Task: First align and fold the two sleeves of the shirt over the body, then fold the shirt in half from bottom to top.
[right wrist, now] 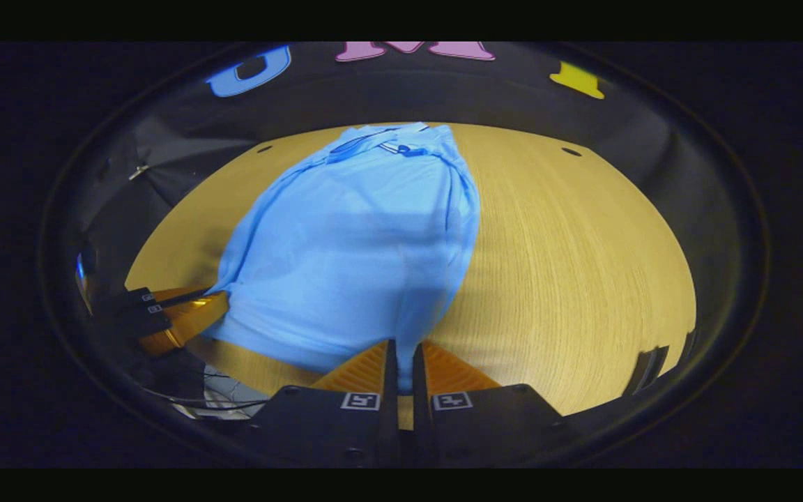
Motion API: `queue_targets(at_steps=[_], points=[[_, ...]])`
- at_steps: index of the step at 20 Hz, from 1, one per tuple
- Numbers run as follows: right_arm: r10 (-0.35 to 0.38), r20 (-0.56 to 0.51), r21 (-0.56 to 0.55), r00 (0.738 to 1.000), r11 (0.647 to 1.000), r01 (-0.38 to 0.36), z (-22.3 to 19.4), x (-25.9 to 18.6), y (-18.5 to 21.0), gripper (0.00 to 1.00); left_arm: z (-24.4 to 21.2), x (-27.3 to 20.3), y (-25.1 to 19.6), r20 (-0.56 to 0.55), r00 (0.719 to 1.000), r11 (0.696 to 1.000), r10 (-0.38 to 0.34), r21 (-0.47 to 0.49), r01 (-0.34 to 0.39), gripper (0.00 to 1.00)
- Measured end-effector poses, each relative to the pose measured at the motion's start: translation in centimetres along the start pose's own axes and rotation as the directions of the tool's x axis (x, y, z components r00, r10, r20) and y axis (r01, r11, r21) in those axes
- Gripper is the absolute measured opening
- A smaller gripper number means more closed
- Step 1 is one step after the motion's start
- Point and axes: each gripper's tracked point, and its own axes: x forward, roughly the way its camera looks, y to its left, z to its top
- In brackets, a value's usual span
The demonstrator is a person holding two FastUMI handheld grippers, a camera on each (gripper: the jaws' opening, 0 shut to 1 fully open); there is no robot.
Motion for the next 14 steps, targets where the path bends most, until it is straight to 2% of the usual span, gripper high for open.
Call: queue_targets(at_steps=[2,4,5,7,8,11,12,13,14], points=[[0.044,-0.020,0.008,0.999,0.999,-0.044,0.1,0.0,0.0,0.08,0.1,0.0,0.0,-0.026,1.000,1.000,-0.008,-0.029,0.008,0.07],[0.079,-0.040,0.030,0.996,0.996,-0.078,0.3,0.0,0.0,0.07,0.2,-0.1,-0.2,-0.068,0.997,0.998,-0.043,-0.056,0.039,0.06],[0.088,-0.044,0.036,0.995,0.996,-0.087,0.4,0.0,-0.2,0.12,0.2,-0.2,-0.1,-0.086,0.995,0.996,-0.054,-0.073,0.048,0.06],[0.105,-0.033,0.043,0.994,0.994,-0.104,1.2,-0.5,-0.1,0.02,0.6,-0.5,0.1,-0.103,0.993,0.993,-0.058,-0.112,0.046,0.06],[0.109,-0.022,0.040,0.994,0.993,-0.108,1.8,-1.0,-0.1,0.07,1.0,-0.8,0.1,-0.106,0.993,0.991,-0.057,-0.129,0.043,0.06],[0.117,0.023,0.000,0.993,0.993,-0.117,5.0,-1.9,-0.3,0.07,4.0,-2.5,0.6,-0.081,0.995,0.990,-0.058,-0.133,0.047,0.06],[0.124,0.037,-0.005,0.992,0.992,-0.124,6.3,-2.3,-0.2,0.01,5.7,-2.7,0.7,-0.063,0.996,0.989,-0.059,-0.137,0.050,0.06],[0.123,0.056,-0.016,0.991,0.992,-0.123,8.0,-2.4,-0.4,0.06,7.6,-2.5,0.8,-0.043,0.997,0.988,-0.064,-0.146,0.057,0.06],[0.120,0.079,-0.023,0.990,0.993,-0.118,9.8,-2.5,-0.9,0.07,9.6,-2.5,0.8,-0.022,0.997,0.986,-0.070,-0.153,0.066,0.06]])
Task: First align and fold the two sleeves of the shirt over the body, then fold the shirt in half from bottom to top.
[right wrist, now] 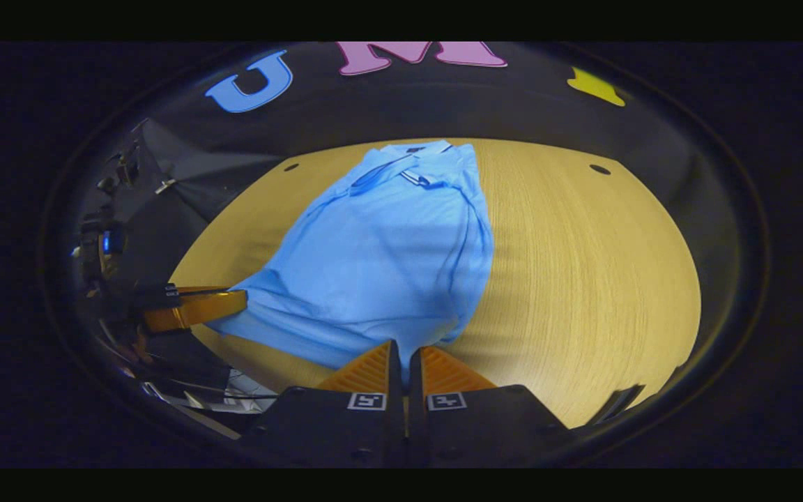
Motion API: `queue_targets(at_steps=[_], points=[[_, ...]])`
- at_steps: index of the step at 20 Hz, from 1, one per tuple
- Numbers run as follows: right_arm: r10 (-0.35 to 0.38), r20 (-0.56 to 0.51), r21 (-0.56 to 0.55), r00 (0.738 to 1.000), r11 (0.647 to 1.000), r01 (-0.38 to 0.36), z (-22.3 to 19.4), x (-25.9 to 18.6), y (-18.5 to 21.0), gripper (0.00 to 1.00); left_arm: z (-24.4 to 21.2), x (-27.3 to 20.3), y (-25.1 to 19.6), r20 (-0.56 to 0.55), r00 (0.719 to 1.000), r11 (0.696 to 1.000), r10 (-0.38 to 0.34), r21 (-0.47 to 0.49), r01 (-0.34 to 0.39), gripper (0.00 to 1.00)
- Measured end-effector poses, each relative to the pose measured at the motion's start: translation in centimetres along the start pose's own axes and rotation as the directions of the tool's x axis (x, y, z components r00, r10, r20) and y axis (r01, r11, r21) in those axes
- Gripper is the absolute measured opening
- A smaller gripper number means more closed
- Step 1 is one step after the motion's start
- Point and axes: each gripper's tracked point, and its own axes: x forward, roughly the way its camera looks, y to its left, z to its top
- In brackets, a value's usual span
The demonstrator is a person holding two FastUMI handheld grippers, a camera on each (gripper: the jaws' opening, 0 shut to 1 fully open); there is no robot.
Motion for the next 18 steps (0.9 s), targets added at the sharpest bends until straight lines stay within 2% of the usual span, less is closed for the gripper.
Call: queue_targets(at_steps=[3,5,7,9,12,16,17,18], points=[[0.008,0.070,0.007,0.998,1.000,-0.008,6.2,0.4,-0.7,0.07,6.4,0.0,-0.1,0.055,0.998,1.000,-0.020,0.003,0.020,0.06],[0.020,0.143,-0.007,0.990,1.000,-0.019,13.0,1.0,-1.4,0.01,13.2,1.0,-0.2,0.110,0.994,0.999,-0.028,-0.015,0.030,0.06],[0.023,0.201,-0.026,0.979,0.999,-0.018,18.5,2.3,-1.9,0.06,18.6,2.2,0.6,0.144,0.989,1.000,-0.018,-0.010,0.020,0.06],[0.028,0.238,-0.031,0.971,0.999,-0.021,23.0,4.1,-2.6,0.06,22.4,3.6,1.0,0.175,0.985,1.000,-0.011,0.027,0.006,0.06],[0.016,0.281,-0.069,0.960,0.998,0.003,28.7,7.0,-4.1,0.06,28.0,7.0,1.5,0.216,0.976,0.998,-0.011,0.070,-0.004,0.06],[0.000,0.339,-0.049,0.941,0.999,0.018,35.2,11.3,-5.8,0.06,33.9,12.5,2.6,0.247,0.969,0.996,-0.005,0.089,-0.018,0.06],[-0.007,0.346,-0.039,0.938,0.999,0.022,36.4,12.6,-6.2,0.06,35.2,14.1,3.1,0.251,0.968,0.995,-0.004,0.095,-0.020,0.02],[-0.011,0.351,-0.034,0.936,0.999,0.025,37.5,13.9,-6.6,0.06,36.4,15.8,3.5,0.253,0.967,0.995,-0.001,0.098,-0.025,0.06]])
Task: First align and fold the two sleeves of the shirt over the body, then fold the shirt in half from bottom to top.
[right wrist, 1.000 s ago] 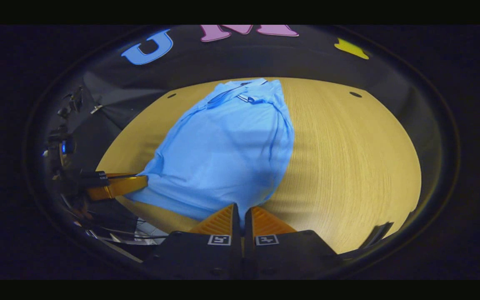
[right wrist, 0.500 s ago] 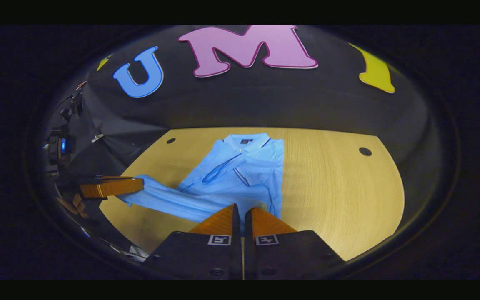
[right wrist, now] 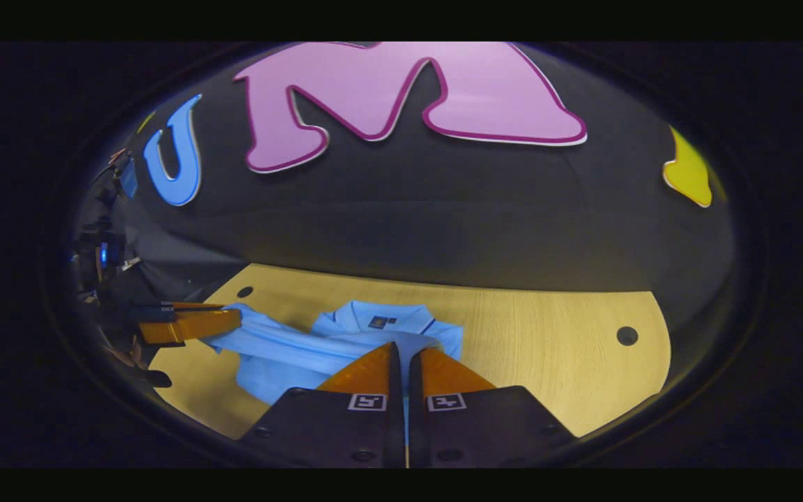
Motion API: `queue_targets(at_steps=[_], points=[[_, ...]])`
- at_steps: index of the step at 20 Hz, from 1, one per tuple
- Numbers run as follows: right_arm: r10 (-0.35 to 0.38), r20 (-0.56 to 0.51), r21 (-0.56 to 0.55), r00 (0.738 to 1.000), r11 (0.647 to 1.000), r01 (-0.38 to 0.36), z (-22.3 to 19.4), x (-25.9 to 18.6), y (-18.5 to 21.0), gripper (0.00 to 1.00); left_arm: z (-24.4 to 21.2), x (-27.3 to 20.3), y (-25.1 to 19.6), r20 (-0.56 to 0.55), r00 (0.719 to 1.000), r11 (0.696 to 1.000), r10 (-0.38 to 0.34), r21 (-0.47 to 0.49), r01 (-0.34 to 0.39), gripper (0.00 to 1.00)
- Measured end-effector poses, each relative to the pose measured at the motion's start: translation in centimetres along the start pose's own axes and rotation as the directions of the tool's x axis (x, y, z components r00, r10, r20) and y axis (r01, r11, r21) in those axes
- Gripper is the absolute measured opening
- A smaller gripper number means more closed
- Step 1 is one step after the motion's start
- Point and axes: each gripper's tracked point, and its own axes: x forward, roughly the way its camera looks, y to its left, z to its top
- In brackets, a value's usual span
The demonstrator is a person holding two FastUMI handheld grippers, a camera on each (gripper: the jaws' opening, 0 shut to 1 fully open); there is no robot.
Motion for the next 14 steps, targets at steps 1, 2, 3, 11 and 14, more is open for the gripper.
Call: queue_targets(at_steps=[1,2,3,11,14], points=[[-0.006,0.002,-0.001,1.000,1.000,0.006,0.4,1.7,-0.5,0.06,0.5,2.0,0.5,0.005,1.000,1.000,0.005,0.007,-0.005,0.06],[-0.013,0.005,-0.001,1.000,1.000,0.013,0.6,3.1,-0.7,0.06,0.8,3.9,1.1,0.005,1.000,1.000,0.009,0.016,-0.009,0.06],[-0.019,0.006,-0.002,1.000,1.000,0.019,0.7,4.6,-1.1,0.06,1.1,5.8,1.5,0.015,1.000,0.999,0.011,0.034,-0.011,0.06],[-0.106,0.024,-0.047,0.994,0.993,0.107,-1.0,12.6,-4.8,0.08,2.8,15.1,5.2,0.170,0.983,0.985,0.072,0.145,-0.097,0.14],[-0.113,0.011,-0.059,0.994,0.992,0.113,-1.5,13.1,-4.8,0.28,2.7,13.9,6.5,0.178,0.980,0.987,0.086,0.117,-0.108,0.46]])
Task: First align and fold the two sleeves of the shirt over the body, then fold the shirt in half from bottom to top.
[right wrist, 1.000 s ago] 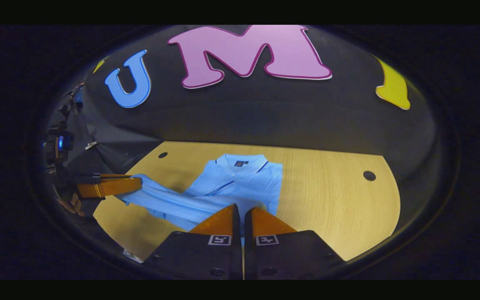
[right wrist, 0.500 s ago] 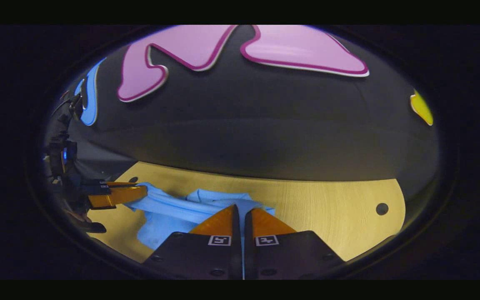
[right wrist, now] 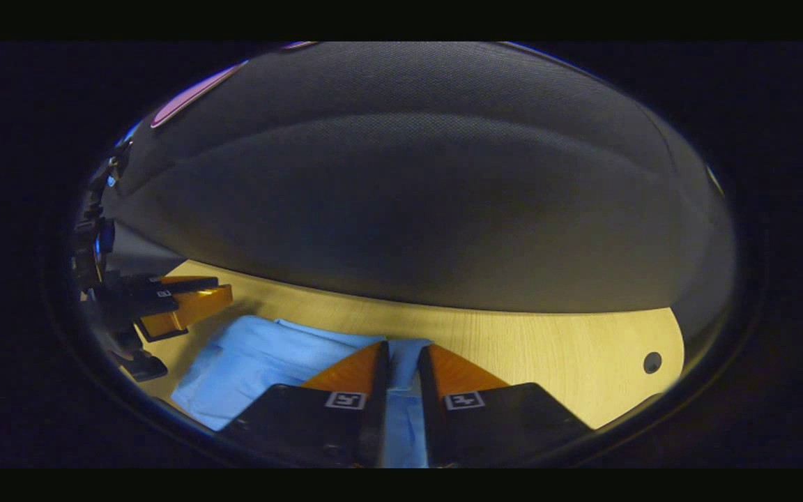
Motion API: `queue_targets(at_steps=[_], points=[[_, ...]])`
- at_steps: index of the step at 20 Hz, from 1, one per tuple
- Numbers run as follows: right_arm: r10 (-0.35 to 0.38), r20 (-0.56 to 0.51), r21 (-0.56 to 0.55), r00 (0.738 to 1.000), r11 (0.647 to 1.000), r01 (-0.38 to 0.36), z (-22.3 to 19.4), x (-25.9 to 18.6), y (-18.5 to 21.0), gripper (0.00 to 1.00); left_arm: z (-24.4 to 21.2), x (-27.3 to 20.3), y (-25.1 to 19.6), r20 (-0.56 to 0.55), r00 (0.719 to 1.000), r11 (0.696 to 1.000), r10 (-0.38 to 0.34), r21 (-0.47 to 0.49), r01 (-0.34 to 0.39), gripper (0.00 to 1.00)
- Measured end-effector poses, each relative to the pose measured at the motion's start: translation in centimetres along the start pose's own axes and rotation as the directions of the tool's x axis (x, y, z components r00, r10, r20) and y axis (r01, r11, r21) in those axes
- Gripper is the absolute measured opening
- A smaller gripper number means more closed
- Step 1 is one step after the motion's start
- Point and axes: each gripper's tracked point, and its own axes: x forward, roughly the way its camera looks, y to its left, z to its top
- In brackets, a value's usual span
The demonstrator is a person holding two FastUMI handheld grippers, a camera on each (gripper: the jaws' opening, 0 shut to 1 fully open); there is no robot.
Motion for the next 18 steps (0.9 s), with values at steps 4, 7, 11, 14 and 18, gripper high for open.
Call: queue_targets(at_steps=[4,7,11,14,18], points=[[-0.035,0.090,0.001,0.995,0.999,0.035,2.1,-4.0,-0.3,0.82,2.4,-5.0,0.5,0.096,0.995,0.999,0.010,-0.047,-0.005,1.00],[-0.067,0.178,-0.001,0.982,0.998,0.068,4.3,-9.4,-0.6,0.96,4.3,-11.0,1.1,0.193,0.980,0.996,0.053,-0.084,-0.037,1.00],[-0.109,0.268,-0.020,0.957,0.993,0.119,5.9,-18.6,-0.1,0.96,6.9,-20.7,0.6,0.285,0.957,0.989,0.057,-0.147,-0.015,0.99],[-0.127,0.320,-0.012,0.939,0.990,0.138,6.0,-26.3,1.2,0.96,8.1,-28.5,-0.4,0.355,0.934,0.989,0.049,-0.151,0.005,0.99],[-0.125,0.369,-0.023,0.921,0.989,0.143,4.5,-35.8,4.4,0.96,7.0,-39.2,-2.5,0.416,0.909,0.997,0.035,-0.073,-0.006,0.99]])
